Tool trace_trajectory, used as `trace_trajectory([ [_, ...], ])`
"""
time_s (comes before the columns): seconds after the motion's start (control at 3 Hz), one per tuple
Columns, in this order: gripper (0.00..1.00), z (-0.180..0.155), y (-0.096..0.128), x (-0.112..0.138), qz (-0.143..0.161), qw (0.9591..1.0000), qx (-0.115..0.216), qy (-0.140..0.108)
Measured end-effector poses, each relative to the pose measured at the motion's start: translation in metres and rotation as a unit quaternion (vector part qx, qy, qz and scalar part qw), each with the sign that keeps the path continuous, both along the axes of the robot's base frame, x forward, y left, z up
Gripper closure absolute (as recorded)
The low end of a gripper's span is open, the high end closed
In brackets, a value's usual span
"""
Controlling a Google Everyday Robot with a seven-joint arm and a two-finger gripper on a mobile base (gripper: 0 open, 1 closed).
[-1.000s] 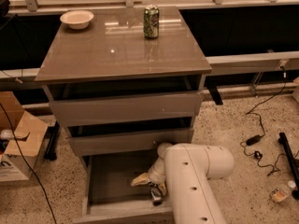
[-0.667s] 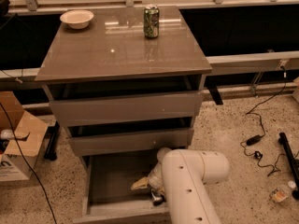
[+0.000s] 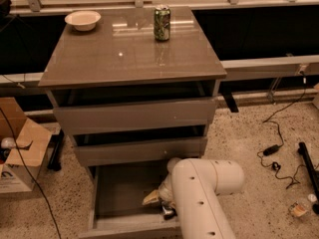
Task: Pick redbull can from bottom drawer and place on counter
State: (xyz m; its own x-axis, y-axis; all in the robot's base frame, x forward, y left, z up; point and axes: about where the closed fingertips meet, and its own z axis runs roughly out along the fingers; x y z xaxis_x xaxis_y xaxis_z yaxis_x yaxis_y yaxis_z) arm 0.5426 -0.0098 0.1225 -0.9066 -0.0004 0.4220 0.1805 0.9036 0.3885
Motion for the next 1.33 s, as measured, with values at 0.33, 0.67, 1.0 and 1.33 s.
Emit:
trace_trajectory([
  [0.33,0.37,0.005,0.0,0.0,0.0,1.0,0.0,0.0],
  [0.67,0.6,0.005,0.0,0.0,0.0,1.0,0.0,0.0],
  [1.0,0.84,-0.007,0.0,-0.007,-0.003,0.9998,-0.017,0.01],
  [1.33,1.0,-0.004,0.0,-0.007,-0.004,0.9998,-0.016,0.01],
])
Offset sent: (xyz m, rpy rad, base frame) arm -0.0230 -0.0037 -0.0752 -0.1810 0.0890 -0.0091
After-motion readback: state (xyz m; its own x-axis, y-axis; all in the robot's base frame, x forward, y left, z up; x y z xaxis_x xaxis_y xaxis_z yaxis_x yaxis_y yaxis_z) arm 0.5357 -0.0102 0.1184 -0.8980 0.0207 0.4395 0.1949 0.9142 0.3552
